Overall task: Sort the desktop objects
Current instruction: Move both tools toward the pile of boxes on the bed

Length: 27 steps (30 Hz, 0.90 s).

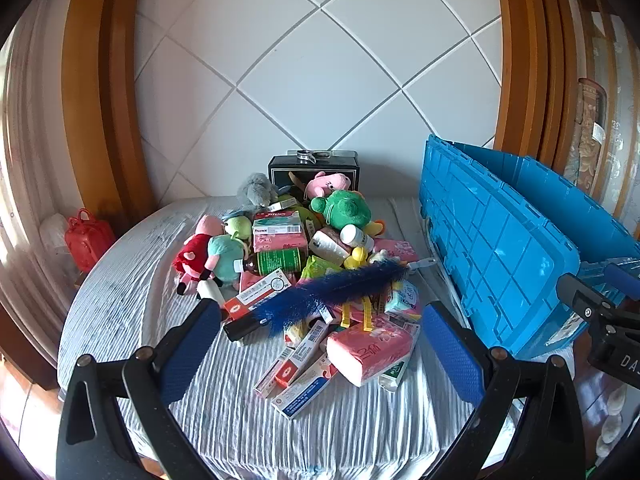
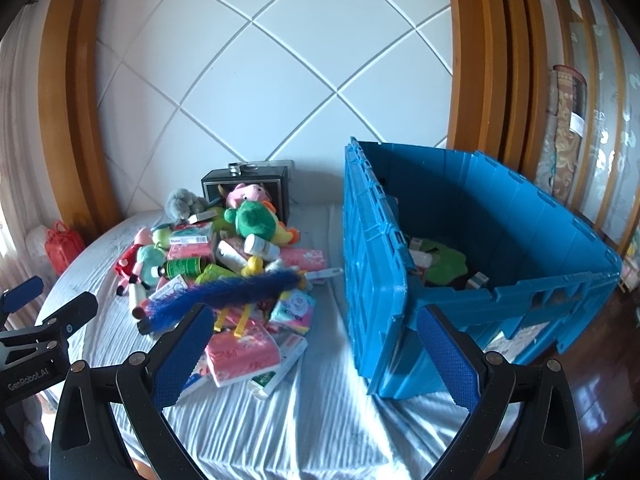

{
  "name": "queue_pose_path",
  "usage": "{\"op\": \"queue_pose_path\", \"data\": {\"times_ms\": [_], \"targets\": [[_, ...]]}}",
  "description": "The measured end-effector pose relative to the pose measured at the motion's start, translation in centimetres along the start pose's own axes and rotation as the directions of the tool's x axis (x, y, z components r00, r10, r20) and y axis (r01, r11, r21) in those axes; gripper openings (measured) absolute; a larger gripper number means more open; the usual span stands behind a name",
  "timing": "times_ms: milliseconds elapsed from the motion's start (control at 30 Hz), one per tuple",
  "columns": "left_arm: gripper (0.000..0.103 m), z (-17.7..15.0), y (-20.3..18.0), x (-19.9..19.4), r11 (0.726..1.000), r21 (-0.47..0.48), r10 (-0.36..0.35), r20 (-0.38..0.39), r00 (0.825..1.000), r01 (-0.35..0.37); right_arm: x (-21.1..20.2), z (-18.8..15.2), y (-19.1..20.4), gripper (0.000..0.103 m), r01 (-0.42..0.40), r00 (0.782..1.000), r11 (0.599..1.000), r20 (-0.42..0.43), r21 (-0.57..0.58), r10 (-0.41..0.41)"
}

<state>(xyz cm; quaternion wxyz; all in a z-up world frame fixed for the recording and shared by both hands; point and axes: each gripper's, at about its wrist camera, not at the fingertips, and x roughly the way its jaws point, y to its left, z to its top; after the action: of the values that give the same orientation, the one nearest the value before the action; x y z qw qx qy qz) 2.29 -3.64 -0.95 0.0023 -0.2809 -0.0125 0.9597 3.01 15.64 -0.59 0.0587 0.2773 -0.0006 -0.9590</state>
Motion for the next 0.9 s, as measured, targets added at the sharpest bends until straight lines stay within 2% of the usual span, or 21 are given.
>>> {"op": "queue_pose_path", "data": {"times_ms": [133,267,467,600,767,900], "targets": [[0.103,-0.3,0.7,0.5,1.0,-0.015,0.014,-0.017,1.0,-0.014,0.3,-0.1,0.4,0.103,-0.018,1.0,1.0,-0.007,-0.01,0.017],[0.102,-0.8,1.9,2.1,0.998,-0.05,0.026,-0.074,0.997,-0.029,1.2,-0.2,1.1,0.103,-0.062,0.998,0.997,-0.025,-0.037,0.061],[0.103,-2.4,3.9,4.6,0.989,-0.089,0.103,-0.15,0.983,-0.118,4.4,0.0,2.6,0.103,-0.173,0.984,0.98,-0.068,-0.096,0.167],[0.103,-4.0,4.7,7.1,0.98,-0.073,0.162,-0.229,0.96,-0.183,8.2,-0.1,4.2,0.103,-0.271,0.957,0.955,-0.141,-0.122,0.254],[0.103,-6.7,5.4,11.0,0.973,-0.08,0.177,-0.333,0.926,-0.215,13.1,-1.8,6.0,0.103,-0.367,0.911,0.914,-0.265,-0.172,0.316],[0.103,-9.1,6.3,13.9,0.961,-0.068,0.214,-0.424,0.88,-0.266,16.8,-3.7,6.5,0.103,-0.423,0.865,0.891,-0.366,-0.163,0.343]]}}
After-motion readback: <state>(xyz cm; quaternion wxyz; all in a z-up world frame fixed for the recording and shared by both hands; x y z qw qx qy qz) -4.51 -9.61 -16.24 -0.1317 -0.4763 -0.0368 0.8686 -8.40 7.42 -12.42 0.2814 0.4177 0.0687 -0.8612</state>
